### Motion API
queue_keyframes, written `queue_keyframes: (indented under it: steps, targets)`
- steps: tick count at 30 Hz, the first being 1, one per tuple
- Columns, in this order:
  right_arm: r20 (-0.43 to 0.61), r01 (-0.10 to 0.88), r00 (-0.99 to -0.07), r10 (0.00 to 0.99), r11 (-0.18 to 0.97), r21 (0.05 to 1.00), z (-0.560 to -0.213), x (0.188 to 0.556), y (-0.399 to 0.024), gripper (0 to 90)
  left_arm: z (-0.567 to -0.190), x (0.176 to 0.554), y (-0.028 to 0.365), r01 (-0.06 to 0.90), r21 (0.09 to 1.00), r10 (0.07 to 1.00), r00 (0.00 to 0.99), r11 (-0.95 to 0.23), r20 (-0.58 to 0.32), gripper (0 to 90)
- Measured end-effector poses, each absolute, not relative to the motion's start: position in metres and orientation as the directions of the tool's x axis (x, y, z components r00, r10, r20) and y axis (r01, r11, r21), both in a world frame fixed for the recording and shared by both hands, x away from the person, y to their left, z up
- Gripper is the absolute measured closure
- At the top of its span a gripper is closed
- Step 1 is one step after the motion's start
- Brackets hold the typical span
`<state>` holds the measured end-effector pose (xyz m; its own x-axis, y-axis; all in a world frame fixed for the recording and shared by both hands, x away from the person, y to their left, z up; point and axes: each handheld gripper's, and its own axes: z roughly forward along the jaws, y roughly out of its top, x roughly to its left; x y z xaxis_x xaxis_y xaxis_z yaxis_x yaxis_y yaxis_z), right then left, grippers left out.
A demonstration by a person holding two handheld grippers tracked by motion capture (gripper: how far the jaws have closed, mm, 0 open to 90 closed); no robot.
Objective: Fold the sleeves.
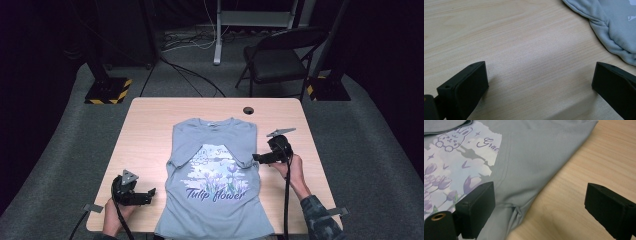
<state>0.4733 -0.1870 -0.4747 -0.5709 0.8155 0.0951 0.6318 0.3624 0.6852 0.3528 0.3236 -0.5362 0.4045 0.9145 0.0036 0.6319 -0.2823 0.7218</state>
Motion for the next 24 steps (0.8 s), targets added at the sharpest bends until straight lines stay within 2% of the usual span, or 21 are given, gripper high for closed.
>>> queue_keyframes:
  steps: [24]
  targets:
    - [0.092, 0.639, -0.509, 0.856, 0.303, 0.707, -0.509, 0.411, -0.23, 5.4, -0.536, 0.353, 0.324, 0.632, 0.722, 0.914, 0.405, -0.282, 0.003, 0.0]
